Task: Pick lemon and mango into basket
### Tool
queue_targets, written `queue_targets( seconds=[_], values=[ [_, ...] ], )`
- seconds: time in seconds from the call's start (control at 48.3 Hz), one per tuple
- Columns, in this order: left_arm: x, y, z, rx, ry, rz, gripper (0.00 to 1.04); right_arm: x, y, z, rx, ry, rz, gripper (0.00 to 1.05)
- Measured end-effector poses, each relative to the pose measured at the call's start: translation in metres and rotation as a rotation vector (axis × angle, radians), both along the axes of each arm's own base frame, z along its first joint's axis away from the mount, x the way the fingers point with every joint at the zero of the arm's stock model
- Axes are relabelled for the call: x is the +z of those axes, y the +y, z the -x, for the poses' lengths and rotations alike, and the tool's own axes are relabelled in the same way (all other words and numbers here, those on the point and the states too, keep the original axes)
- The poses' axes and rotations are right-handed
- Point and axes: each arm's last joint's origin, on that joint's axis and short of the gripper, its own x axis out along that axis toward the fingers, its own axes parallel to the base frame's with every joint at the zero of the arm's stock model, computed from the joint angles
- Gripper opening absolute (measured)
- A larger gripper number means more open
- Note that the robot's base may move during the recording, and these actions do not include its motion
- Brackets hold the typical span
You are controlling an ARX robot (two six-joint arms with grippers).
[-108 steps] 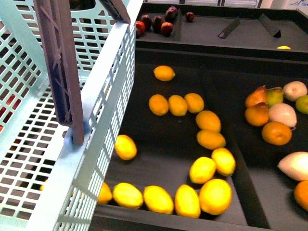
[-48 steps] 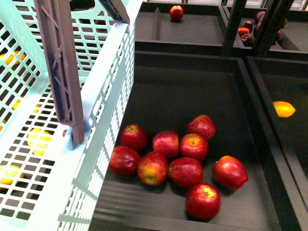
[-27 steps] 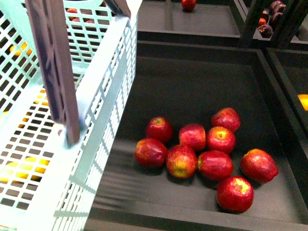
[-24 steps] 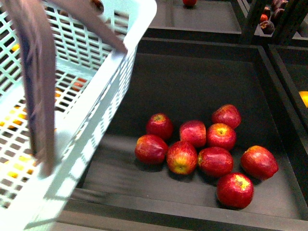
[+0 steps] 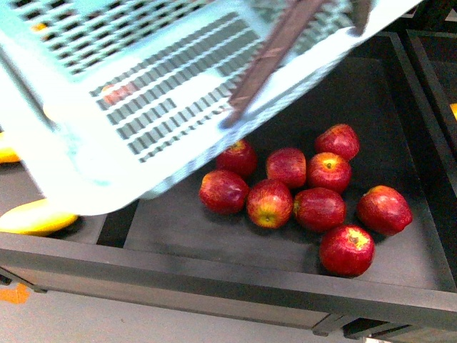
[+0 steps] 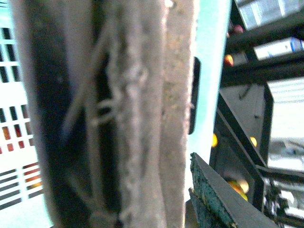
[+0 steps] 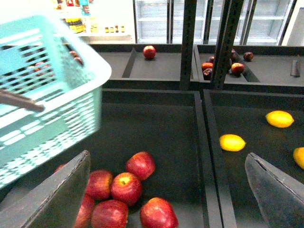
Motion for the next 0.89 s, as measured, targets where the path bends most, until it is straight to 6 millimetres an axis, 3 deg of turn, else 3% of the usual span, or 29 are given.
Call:
queue_targets(
  seconds=[0.124, 0.29, 0.497, 0.891],
  values=[
    [0.001, -0.05, -0.005, -0.149, 0.017, 0.008, 0.28, 0.0, 0.0, 0.0, 0.0, 0.0, 0.0, 0.96],
    [-0.003, -0.086, -0.007, -0.245, 0.022, 0.004, 0.28, 0.0, 0.0, 0.0, 0.0, 0.0, 0.0, 0.96],
    [-0.009, -0.103, -0.001, -0.351, 0.018, -0.013, 0.28, 0.0, 0.0, 0.0, 0.0, 0.0, 0.0, 0.96],
    [-0.01, -0.112, 0.009, -0.45, 0.028, -0.021, 0.28, 0.0, 0.0, 0.0, 0.0, 0.0, 0.0, 0.96]
  ],
)
